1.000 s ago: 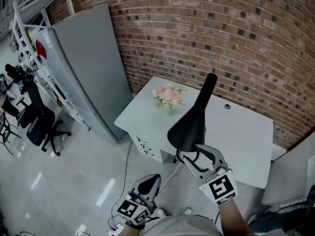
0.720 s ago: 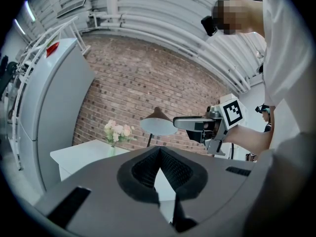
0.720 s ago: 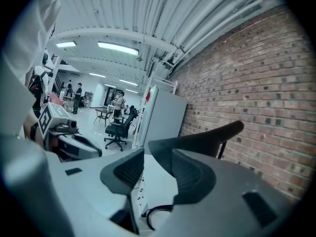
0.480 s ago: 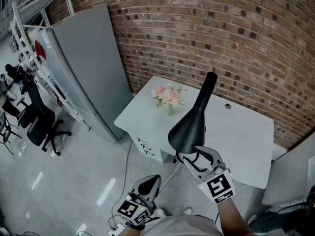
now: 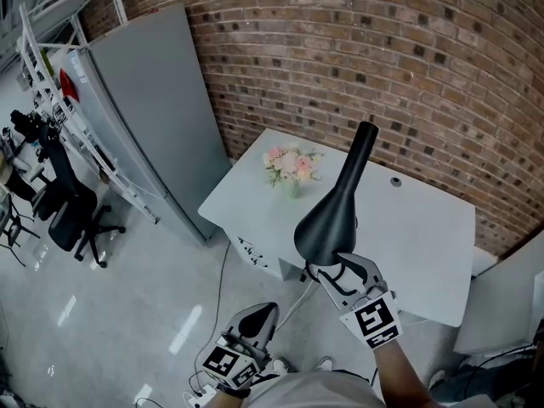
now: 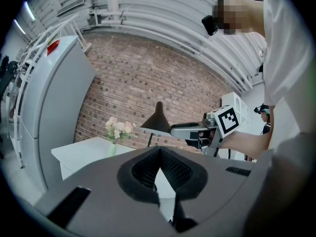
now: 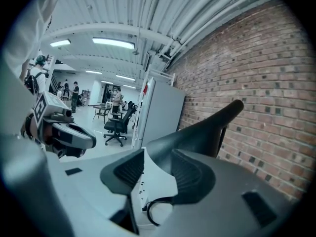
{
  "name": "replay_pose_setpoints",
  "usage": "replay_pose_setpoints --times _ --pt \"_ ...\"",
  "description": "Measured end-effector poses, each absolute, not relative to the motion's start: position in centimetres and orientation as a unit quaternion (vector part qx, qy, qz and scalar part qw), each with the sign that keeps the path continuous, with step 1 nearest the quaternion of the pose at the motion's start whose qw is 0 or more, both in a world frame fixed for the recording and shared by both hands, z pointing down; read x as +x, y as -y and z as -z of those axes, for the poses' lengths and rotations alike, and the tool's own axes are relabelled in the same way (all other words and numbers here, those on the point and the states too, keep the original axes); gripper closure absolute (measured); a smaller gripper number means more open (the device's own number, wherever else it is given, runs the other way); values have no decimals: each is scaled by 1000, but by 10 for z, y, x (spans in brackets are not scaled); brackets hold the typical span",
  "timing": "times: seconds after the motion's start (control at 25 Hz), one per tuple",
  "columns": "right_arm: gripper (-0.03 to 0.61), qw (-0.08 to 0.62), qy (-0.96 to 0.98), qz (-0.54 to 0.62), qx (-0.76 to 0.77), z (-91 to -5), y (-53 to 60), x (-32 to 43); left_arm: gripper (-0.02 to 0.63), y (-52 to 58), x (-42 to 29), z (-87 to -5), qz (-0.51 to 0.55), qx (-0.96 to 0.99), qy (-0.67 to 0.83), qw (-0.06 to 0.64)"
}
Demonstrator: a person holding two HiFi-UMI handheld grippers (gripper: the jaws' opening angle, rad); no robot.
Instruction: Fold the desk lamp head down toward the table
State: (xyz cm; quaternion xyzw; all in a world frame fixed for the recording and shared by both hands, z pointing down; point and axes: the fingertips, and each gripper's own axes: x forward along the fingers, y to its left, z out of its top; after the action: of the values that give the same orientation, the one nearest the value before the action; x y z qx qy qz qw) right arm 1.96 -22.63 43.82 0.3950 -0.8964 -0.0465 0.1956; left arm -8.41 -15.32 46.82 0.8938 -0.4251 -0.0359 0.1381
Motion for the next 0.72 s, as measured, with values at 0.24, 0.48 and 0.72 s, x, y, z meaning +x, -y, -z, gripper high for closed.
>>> replay_pose_setpoints --times 0.24,0.48,0.72 --pt "399 201 893 40 400 -451 233 23 606 155 -84 -470 32 894 426 138" --pt "400 204 891 37 404 -457 237 25 606 155 -86 -472 29 893 427 139" --pt "402 212 887 40 408 -466 242 29 606 155 -83 -474 27 893 427 140"
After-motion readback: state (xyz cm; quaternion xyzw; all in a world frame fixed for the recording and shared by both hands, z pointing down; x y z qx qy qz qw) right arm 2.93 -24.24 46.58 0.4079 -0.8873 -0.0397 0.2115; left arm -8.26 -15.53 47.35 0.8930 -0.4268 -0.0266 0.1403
